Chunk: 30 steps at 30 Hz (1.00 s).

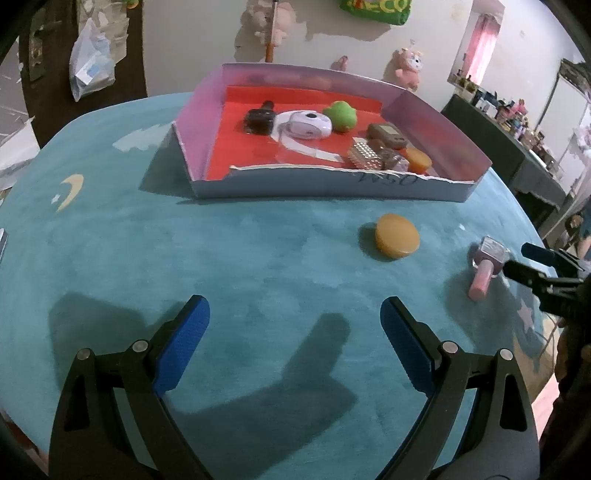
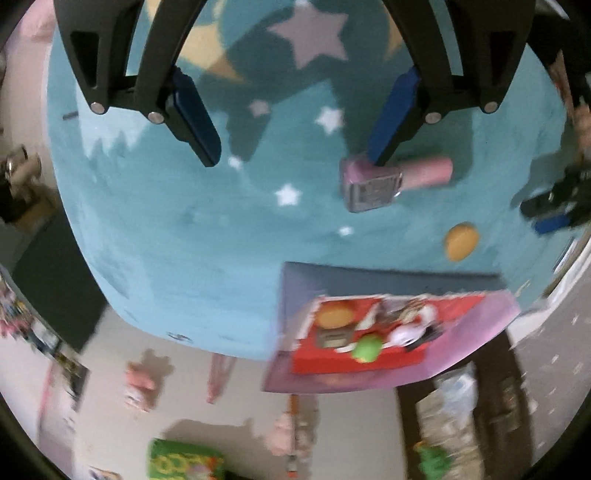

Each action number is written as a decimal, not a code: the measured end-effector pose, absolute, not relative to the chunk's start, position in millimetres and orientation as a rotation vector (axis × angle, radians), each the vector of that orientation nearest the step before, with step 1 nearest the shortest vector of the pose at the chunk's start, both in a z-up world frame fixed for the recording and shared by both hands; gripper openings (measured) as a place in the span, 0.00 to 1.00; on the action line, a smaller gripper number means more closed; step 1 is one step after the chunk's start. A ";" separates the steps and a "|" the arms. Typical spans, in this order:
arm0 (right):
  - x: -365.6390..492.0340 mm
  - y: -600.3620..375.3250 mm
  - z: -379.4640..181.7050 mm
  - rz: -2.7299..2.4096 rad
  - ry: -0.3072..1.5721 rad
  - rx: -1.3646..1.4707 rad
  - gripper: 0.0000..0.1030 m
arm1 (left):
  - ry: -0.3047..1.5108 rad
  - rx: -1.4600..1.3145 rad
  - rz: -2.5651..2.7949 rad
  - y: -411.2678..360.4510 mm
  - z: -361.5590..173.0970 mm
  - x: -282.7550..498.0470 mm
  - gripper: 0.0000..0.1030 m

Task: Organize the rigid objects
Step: 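Lift the polish bottle with the right tool while the left tool grasps the orange sponge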

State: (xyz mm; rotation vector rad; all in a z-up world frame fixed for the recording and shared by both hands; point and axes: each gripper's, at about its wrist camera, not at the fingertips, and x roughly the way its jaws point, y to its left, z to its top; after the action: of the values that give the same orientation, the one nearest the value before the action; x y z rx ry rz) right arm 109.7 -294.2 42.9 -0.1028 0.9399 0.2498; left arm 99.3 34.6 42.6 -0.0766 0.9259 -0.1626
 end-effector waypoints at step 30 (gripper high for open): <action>105.5 -241.5 30.5 0.393 0.914 -0.161 0.92 | 1.012 0.081 -0.220 -26.8 35.0 160.4 0.92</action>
State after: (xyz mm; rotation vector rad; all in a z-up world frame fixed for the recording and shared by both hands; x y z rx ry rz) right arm 105.5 -241.5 30.5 -0.1607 0.9139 0.3926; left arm 160.4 -26.8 35.0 0.0811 1.0120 -0.2201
